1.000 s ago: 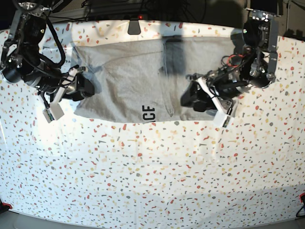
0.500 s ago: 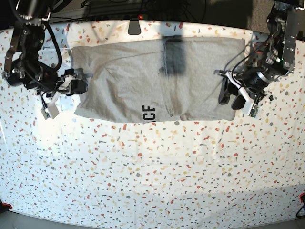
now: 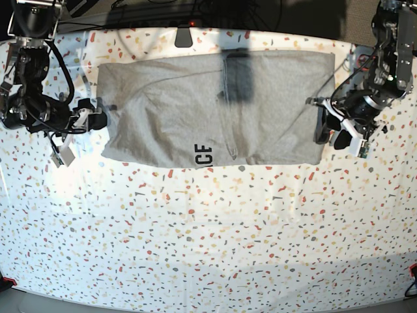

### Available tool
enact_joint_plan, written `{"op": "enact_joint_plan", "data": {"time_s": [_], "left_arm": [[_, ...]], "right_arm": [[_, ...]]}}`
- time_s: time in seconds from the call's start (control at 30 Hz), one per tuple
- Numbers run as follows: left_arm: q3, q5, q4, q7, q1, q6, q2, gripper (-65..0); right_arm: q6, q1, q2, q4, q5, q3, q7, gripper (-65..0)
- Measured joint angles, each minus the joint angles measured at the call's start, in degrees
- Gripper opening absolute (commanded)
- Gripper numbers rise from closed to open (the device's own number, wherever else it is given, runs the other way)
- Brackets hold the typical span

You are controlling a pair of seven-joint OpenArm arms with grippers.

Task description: Fold the T-shirt properly

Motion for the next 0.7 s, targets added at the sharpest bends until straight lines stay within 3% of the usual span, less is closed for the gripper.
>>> {"op": "enact_joint_plan", "data": {"time_s": [0.33,0.5,0.7], "left_arm": [[0.0,-0.17,0.0,-0.02,0.04,0.0,0.0,-37.7],[0.0,-0.17,0.0,-0.04,0.04,0.0,0.02,-37.7],[-0.02,-0.15,0.0,-0.24,0.04,0.0,0.02,-37.7]], "right_arm": [[0.2,0.48,-0.94,-8.9,2.56,0.17,2.12,-41.4],[0.17,0.46,-2.91,-9.29,10.16,0.15,-2.99,-41.4],[0.2,0.48,-5.49,-9.29,10.14,0.13,-3.23,-41.7]]}}
